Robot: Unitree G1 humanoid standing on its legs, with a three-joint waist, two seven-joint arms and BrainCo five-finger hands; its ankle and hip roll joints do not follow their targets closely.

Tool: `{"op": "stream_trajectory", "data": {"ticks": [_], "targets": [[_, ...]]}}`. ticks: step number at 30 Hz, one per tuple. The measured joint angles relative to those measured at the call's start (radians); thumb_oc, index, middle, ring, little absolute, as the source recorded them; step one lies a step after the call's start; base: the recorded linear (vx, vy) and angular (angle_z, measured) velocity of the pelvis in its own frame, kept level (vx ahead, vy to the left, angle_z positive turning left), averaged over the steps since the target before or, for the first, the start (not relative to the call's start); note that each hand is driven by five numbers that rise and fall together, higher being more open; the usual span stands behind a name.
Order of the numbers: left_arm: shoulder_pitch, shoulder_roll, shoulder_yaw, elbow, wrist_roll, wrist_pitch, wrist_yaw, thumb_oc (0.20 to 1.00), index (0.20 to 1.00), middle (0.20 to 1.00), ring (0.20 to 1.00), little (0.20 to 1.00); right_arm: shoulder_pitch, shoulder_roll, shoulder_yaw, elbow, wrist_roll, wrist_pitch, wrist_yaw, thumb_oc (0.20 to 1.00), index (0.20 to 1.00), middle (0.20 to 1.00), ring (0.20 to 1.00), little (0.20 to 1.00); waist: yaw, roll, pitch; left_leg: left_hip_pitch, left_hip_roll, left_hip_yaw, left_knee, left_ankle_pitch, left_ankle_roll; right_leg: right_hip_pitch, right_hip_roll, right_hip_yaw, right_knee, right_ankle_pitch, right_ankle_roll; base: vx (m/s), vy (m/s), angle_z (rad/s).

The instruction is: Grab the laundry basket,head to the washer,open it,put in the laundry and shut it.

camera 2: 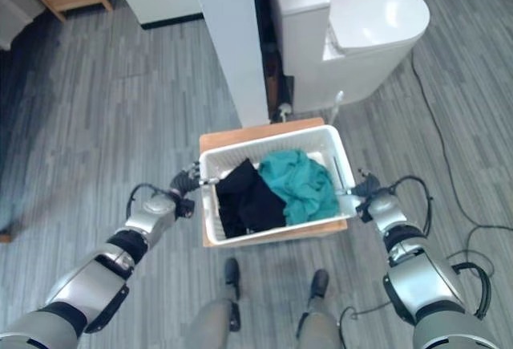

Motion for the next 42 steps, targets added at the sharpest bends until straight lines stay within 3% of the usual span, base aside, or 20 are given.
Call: {"op": "stream_trajectory", "data": {"ticks": [3, 9, 17, 22, 26, 29, 33, 42], "targets": [[0.008, -0.007, 0.011, 0.033, 0.040, 0.018, 0.004, 1.000, 1.000, 1.000, 1.000, 1.000, 0.024, 0.000, -0.001, 0.002, 0.000, 0.001, 0.000, 1.000, 1.000, 1.000, 1.000, 1.000, -0.004, -0.002, -0.003, -0.002, 0.001, 0.000, 0.000, 0.000, 0.000, -0.003, 0.003, 0.000, 0.000, 0.000, 0.000, 0.01, -0.015, -0.01], [0.000, 0.046, 0.031, -0.047, 0.077, 0.014, 0.023, 1.000, 1.000, 1.000, 1.000, 1.000, 0.091, 0.000, -0.044, -0.039, 0.002, -0.001, -0.002, 1.000, 1.000, 1.000, 1.000, 1.000, -0.005, -0.034, -0.020, -0.004, 0.001, -0.002, -0.001, 0.000, 0.001, -0.002, 0.008, -0.004, 0.000, -0.002, -0.001, 0.00, -0.005, 0.00], [0.001, 0.029, 0.016, -0.063, 0.086, 0.013, 0.025, 1.000, 1.000, 1.000, 1.000, 1.000, 0.092, 0.002, -0.040, -0.067, 0.001, -0.002, -0.001, 1.000, 1.000, 1.000, 1.000, 1.000, -0.009, -0.035, -0.020, -0.021, 0.002, -0.023, 0.002, 0.001, -0.001, -0.005, 0.009, -0.025, 0.000, -0.003, -0.001, -0.02, 0.008, 0.07], [-0.045, -0.010, 0.016, 0.124, 0.122, 0.018, 0.022, 1.000, 1.000, 1.000, 1.000, 1.000, 0.049, 0.017, -0.010, -0.055, 0.002, -0.002, -0.001, 1.000, 1.000, 1.000, 1.000, 1.000, -0.016, -0.037, -0.019, -0.037, 0.002, -0.020, 0.001, 0.001, -0.001, -0.024, 0.010, -0.022, 0.000, -0.002, -0.001, 0.00, 0.000, 0.00], [-0.065, 0.000, 0.086, 0.209, 0.154, 0.020, 0.025, 1.000, 1.000, 1.000, 1.000, 1.000, 0.035, 0.030, 0.005, -0.065, 0.001, -0.001, 0.000, 1.000, 1.000, 1.000, 1.000, 1.000, -0.020, -0.047, -0.017, -0.036, 0.006, -0.017, 0.001, 0.001, -0.001, -0.025, 0.013, -0.022, 0.000, -0.003, -0.002, 0.00, 0.000, 0.00], [-0.073, 0.009, 0.093, 0.210, 0.164, 0.020, 0.025, 1.000, 1.000, 1.000, 1.000, 1.000, 0.021, 0.039, 0.009, -0.081, 0.001, -0.001, 0.000, 1.000, 1.000, 1.000, 1.000, 1.000, -0.020, -0.061, -0.014, -0.036, 0.006, -0.011, 0.001, 0.000, -0.001, -0.030, 0.013, -0.015, 0.000, -0.003, -0.002, -0.01, 0.002, -0.05], [-0.095, 0.021, 0.091, 0.206, 0.165, 0.020, 0.025, 1.000, 1.000, 1.000, 1.000, 1.000, 0.002, 0.064, 0.023, -0.080, 0.001, -0.002, 0.000, 1.000, 1.000, 1.000, 1.000, 1.000, -0.024, -0.107, 0.001, -0.038, 0.008, 0.004, 0.000, 0.000, -0.001, -0.043, 0.013, 0.004, 0.000, -0.002, -0.002, -0.01, -0.003, -0.11], [-0.130, 0.024, 0.067, 0.196, 0.194, 0.019, 0.034, 1.000, 1.000, 1.000, 1.000, 1.000, -0.007, 0.098, 0.048, -0.037, 0.002, -0.002, 0.001, 1.000, 1.000, 1.000, 1.000, 1.000, -0.022, -0.111, 0.004, -0.069, 0.007, 0.005, 0.000, 0.001, -0.001, -0.073, 0.012, 0.003, 0.000, 0.003, -0.003, 0.00, 0.000, 0.00]]}}
